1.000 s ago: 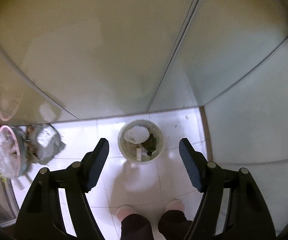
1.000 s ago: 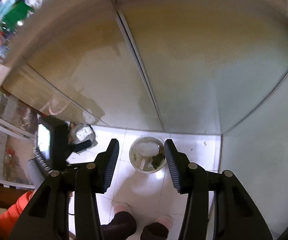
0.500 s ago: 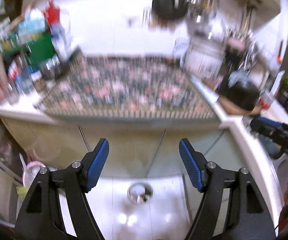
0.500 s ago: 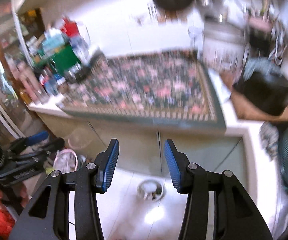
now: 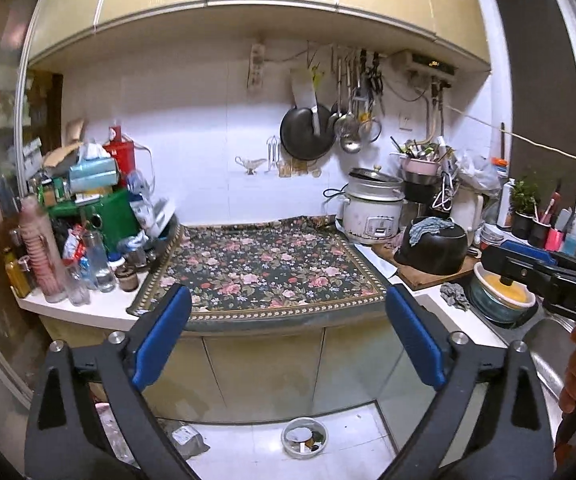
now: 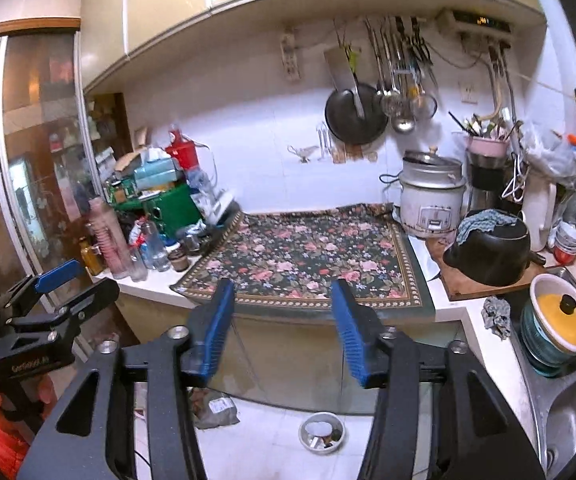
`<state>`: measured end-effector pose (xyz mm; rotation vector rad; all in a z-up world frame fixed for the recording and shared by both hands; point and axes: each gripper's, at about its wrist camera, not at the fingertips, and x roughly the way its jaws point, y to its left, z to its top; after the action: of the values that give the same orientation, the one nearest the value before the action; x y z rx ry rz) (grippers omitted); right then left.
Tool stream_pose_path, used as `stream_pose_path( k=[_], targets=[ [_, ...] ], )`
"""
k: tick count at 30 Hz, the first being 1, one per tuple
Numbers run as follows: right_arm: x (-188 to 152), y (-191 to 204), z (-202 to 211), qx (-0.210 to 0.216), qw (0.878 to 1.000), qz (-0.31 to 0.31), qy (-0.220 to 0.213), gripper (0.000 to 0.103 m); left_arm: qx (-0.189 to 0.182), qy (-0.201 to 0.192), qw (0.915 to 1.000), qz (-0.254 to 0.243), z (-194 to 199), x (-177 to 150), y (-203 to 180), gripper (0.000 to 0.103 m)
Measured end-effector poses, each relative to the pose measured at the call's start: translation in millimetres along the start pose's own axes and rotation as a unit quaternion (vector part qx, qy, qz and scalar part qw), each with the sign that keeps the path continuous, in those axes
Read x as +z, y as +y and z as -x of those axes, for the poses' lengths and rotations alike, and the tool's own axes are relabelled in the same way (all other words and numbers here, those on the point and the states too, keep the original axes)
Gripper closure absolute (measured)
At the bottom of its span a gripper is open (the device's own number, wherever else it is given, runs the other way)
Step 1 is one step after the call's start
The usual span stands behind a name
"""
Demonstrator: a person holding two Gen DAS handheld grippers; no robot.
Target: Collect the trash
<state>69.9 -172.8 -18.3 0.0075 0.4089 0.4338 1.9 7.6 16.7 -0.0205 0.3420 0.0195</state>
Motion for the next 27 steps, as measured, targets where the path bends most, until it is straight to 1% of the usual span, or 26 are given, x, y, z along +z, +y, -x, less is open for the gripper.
stream_pose_path(
  k=[1, 3, 4, 6, 8, 13, 27],
  targets=[
    [-0.8, 3.6, 6.2, -0.003, 1.000, 0.001, -0.005, 0.038, 0.000, -0.002, 1.0000, -0.001, 8.3, -1.1, 1.2, 0.002],
    [-2.4, 10.9, 16.9, -0.006, 1.000, 0.005, -0.013, 0.026, -0.003, -0.004, 1.0000, 0.002, 20.8, -3.6, 3.4, 0.001],
    [-3.2, 14.6, 21.4, -0.010, 1.000, 0.007, -0.016, 0.023, -0.007, -0.004, 1.0000, 0.005, 25.3, -4.6, 4.8, 0.001],
    [-4.7, 21.4, 29.8, -0.018, 0.999, 0.013, -0.024, 0.008, -0.015, -0.003, 0.9998, 0.012, 33.8, -6.6, 6.2, 0.001],
    [-6.4, 26.4, 37.5, -0.024, 0.999, 0.018, -0.029, 0.000, -0.020, -0.003, 0.9996, 0.017, 41.9, -7.9, 9.4, 0.001],
    [-9.8, 33.6, 42.7, -0.030, 0.999, 0.028, -0.025, 0.000, -0.028, -0.001, 0.9994, 0.021, 49.5, -11.2, 13.1, 0.001],
    [-21.4, 33.4, 41.6, -0.023, 1.000, 0.013, 0.002, 0.000, -0.031, 0.014, 0.9988, 0.034, 51.5, -19.8, 17.8, 0.001]
  ],
)
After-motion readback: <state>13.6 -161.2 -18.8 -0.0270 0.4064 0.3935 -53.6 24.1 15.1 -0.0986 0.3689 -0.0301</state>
